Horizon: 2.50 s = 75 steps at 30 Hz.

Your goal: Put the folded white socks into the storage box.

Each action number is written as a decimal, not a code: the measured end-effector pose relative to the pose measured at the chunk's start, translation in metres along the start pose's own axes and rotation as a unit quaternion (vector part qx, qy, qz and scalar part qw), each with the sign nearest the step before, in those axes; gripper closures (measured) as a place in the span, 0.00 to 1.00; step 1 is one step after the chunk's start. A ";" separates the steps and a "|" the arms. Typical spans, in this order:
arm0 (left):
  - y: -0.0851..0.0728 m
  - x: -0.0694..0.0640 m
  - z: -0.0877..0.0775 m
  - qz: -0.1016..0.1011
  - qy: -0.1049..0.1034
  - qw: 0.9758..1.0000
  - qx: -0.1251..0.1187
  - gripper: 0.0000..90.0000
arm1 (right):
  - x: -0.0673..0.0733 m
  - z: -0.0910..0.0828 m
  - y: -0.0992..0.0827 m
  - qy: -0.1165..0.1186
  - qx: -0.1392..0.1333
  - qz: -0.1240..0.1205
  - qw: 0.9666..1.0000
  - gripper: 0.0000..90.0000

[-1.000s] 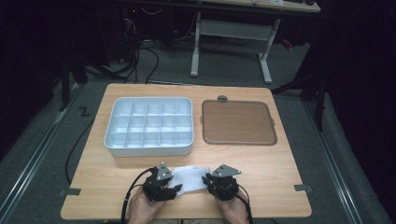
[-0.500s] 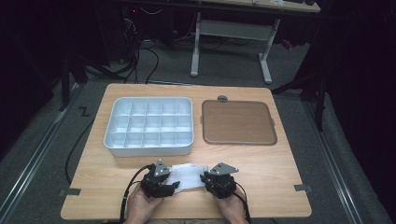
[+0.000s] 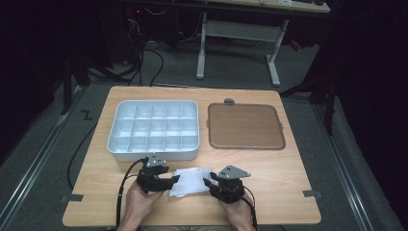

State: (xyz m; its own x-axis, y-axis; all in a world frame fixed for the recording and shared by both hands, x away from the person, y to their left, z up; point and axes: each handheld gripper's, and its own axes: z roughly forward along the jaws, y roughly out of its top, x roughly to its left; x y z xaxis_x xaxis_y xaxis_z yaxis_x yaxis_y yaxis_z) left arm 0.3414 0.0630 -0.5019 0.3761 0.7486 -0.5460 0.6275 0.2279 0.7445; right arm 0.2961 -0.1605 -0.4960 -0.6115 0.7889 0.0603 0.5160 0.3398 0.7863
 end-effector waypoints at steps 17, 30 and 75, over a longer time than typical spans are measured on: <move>-0.011 0.009 0.029 -0.018 0.022 0.999 0.042 0.52 | 0.024 0.034 0.001 0.040 0.037 -0.016 0.998 0.89; -0.016 0.004 0.028 0.000 0.012 0.999 0.052 0.71 | 0.024 0.042 -0.005 0.037 0.056 -0.032 0.997 0.89; 0.011 -0.001 -0.007 -0.104 -0.098 0.989 0.037 0.91 | 0.034 0.056 0.005 0.069 0.067 -0.056 0.994 1.00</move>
State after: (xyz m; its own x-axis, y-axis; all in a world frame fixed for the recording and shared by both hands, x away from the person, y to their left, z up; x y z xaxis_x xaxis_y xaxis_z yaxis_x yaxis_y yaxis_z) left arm 0.3426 0.0688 -0.4905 0.3542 0.5545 -0.7530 0.7504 0.3120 0.5827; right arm 0.3117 -0.1032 -0.5244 -0.7420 0.6669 0.0682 0.5087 0.4939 0.7051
